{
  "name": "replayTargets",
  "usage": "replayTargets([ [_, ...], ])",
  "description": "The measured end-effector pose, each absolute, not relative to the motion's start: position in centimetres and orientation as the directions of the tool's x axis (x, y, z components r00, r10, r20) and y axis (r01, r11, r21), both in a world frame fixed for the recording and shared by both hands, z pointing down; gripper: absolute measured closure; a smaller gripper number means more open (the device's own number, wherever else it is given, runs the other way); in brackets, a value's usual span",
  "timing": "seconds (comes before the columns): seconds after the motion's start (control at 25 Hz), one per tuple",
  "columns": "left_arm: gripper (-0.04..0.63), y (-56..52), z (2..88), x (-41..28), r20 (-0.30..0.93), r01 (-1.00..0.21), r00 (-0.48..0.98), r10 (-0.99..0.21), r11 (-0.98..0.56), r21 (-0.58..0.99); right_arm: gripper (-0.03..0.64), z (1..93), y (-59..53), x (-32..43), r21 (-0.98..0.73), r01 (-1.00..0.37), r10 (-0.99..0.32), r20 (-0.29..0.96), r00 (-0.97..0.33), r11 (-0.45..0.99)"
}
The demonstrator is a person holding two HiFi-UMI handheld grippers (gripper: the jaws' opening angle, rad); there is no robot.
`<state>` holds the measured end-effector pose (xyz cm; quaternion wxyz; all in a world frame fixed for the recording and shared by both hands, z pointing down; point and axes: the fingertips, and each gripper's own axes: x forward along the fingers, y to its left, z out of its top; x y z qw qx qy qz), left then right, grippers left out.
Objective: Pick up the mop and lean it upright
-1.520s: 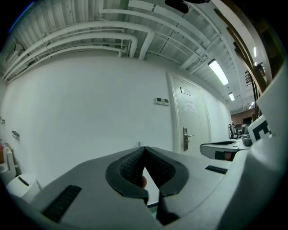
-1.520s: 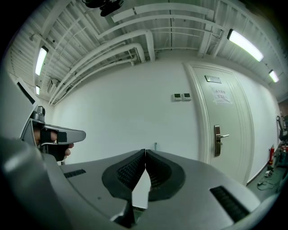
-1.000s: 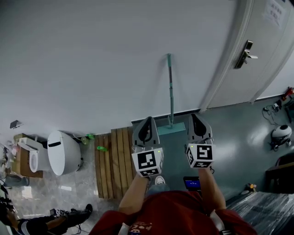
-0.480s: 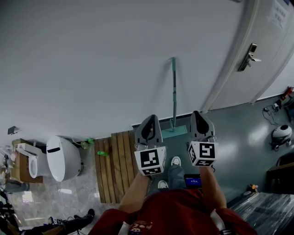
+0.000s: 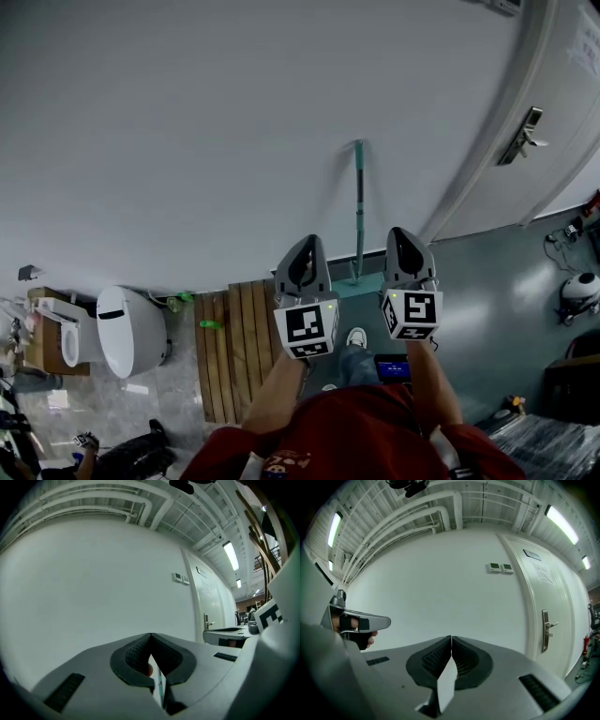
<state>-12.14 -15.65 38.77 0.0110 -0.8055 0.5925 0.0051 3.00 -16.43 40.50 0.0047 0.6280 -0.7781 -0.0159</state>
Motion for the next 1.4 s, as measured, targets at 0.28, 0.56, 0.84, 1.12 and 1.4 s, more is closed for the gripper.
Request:
replayTargets([
  [0.28,0.581,-23.3,37.7,-8.6,-0.021,-0.96,0.278,-0.96,-0.277,-0.034,0.598,39.9,-24.5,6.5,0.0,-0.973,-0.973,-0.021,-0.23,0.23],
  [0.56,0.581,-30.2,37.9,-4.6,-0.006,-0.964,0.261,-0.965,-0.261,-0.044,0.598,40.7,-31.7,10.0,-0.036,-0.965,-0.966,-0.017,-0.259,0.259],
  [0.84,0.581,-34.0,38.6,-4.3,0.003,-0.972,0.23,-0.973,-0.229,-0.043,0.598,41.1,-36.0,9.9,-0.033,-0.954,-0.954,-0.015,-0.298,0.299],
  [1.12,0.581,-37.3,39.1,-4.9,-0.006,-0.97,0.241,-0.971,-0.24,-0.047,0.598,41.6,-38.8,9.3,-0.023,-0.956,-0.956,0.004,-0.293,0.292],
  [1.4,0.581,-39.7,39.6,-5.0,-0.01,-0.96,0.276,-0.961,-0.276,-0.045,0.598,42.3,-41.0,8.3,-0.012,-0.96,-0.96,0.022,-0.279,0.278],
])
